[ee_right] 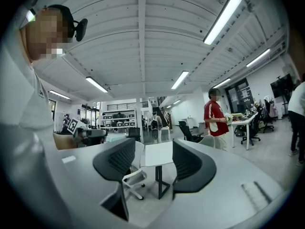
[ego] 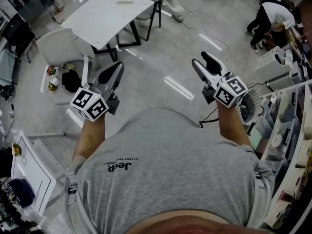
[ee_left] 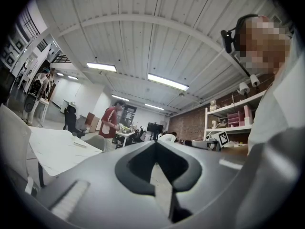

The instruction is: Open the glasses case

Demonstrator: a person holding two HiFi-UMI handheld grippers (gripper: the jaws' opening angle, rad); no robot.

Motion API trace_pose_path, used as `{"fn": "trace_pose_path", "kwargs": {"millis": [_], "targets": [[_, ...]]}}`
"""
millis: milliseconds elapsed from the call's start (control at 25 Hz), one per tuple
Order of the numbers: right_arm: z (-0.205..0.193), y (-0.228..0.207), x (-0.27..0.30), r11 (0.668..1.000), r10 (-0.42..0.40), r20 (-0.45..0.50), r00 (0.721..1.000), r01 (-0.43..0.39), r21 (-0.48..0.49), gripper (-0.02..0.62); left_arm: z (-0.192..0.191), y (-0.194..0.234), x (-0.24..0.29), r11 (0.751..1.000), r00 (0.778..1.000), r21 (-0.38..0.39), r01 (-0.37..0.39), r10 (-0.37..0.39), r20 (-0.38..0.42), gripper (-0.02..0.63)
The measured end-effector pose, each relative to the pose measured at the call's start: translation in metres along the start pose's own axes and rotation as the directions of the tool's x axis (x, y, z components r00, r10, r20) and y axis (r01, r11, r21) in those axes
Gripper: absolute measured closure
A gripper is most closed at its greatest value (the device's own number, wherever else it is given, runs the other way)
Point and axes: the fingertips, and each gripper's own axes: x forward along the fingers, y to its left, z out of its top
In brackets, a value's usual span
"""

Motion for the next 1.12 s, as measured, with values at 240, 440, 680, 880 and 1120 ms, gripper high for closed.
{"fn": "trace_pose_path", "kwargs": {"millis": [240,440,680,880,1120], "targets": [[-0.005,-0.026,-0.025,1.0,0.028,-0.017,0.999,-0.028,-0.005,0.285,-0.01,-0.028,0.022,1.0,1.0,-0.004,-0.024,0.024,-0.014,0.557],[-0.007,-0.049,-0.049,0.999,0.039,-0.046,0.998,-0.039,0.003,0.284,-0.025,-0.055,0.042,0.999,0.999,-0.013,-0.042,0.042,-0.017,0.557],[-0.012,-0.075,-0.071,0.998,0.065,-0.037,0.997,-0.065,0.0,0.284,-0.039,-0.08,0.067,0.998,0.998,-0.018,-0.055,0.055,-0.038,0.557],[-0.014,-0.092,-0.07,0.998,0.06,-0.023,0.998,-0.06,0.009,0.284,-0.041,-0.081,0.081,0.997,0.996,-0.023,-0.069,0.068,-0.059,0.557],[-0.022,-0.102,-0.047,0.998,0.056,-0.037,0.998,-0.054,0.028,0.285,-0.04,-0.052,0.096,0.997,0.995,-0.043,-0.068,0.065,-0.076,0.557]]}}
